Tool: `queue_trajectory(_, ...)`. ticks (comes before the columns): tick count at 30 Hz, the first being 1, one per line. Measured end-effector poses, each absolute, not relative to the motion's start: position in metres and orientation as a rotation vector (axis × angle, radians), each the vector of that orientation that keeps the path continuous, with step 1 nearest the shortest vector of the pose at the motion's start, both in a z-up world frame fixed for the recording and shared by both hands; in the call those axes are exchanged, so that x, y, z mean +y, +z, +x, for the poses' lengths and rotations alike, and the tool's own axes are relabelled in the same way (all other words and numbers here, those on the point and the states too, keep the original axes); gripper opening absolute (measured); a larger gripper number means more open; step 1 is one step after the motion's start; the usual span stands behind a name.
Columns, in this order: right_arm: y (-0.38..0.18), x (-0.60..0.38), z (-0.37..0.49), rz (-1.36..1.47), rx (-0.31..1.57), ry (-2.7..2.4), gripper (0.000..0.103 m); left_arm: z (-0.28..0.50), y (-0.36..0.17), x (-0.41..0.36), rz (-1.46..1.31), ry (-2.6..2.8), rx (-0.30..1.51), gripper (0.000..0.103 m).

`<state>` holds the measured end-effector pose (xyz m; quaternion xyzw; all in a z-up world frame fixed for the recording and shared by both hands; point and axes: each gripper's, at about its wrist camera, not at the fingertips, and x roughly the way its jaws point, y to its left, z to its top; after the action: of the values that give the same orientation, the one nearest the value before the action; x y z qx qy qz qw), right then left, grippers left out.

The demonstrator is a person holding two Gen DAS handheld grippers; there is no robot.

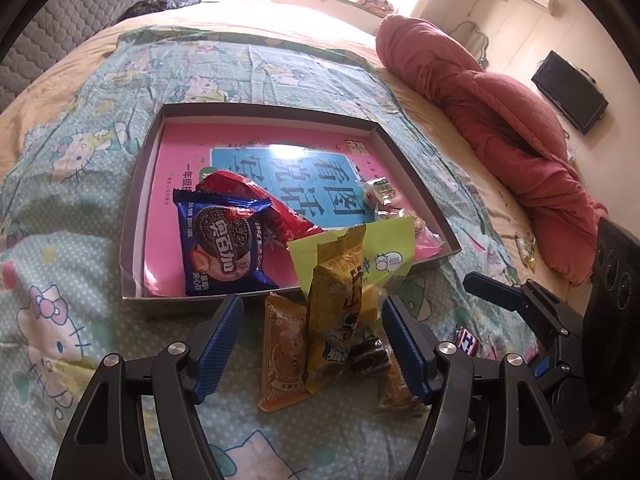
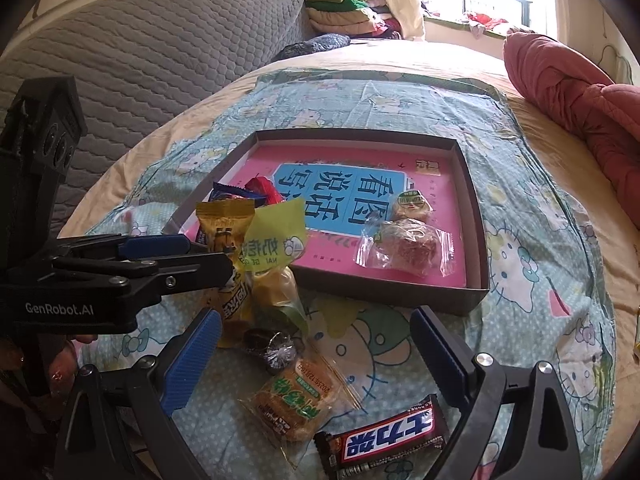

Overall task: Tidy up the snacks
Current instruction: 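Grasp the yellow snack bar with the left gripper while the right gripper grasps the green milk-tea pack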

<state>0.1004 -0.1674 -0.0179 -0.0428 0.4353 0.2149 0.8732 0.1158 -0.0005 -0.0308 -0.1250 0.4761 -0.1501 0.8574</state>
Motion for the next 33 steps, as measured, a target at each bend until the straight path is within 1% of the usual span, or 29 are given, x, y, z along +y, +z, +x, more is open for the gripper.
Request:
queue_trajectory(5,-0.024,-0.167,0.104,-0.084,0.925,0.438,0.095,0.119,-0.032,-0.006,-0.246,-0.33,1.001,0.057)
queue_trajectory(10,-0.028,-0.165,0.108,-0.079,0.93,0.436,0.095,0.122,-0.035,-0.01,-0.239,-0.341,1.01,0.055)
queue_trajectory(13,-0.033,-0.161,0.111,-0.075,0.942,0.444,0.095,0.125,-0.037,-0.009,-0.244,-0.339,1.014,0.05)
queue_trajectory(15,-0.038,-0.158,0.114,-0.077,0.957,0.448,0.095,0.127,-0.039,-0.008,-0.247,-0.332,1.017,0.049)
queue_trajectory(16,-0.04,-0.156,0.114,-0.08,0.964,0.454,0.094,0.129,-0.04,-0.007,-0.249,-0.328,1.019,0.048)
queue_trajectory(23,-0.043,-0.151,0.117,-0.094,0.954,0.462,0.088,0.131,-0.042,-0.007,-0.267,-0.348,1.024,0.03)
queue_trajectory(30,-0.045,-0.147,0.119,-0.104,0.954,0.479,0.079,0.132,-0.042,-0.012,-0.262,-0.369,1.023,0.024)
queue_trajectory(33,-0.046,-0.146,0.12,-0.105,0.95,0.481,0.076,0.133,-0.042,-0.012,-0.26,-0.373,1.022,0.023)
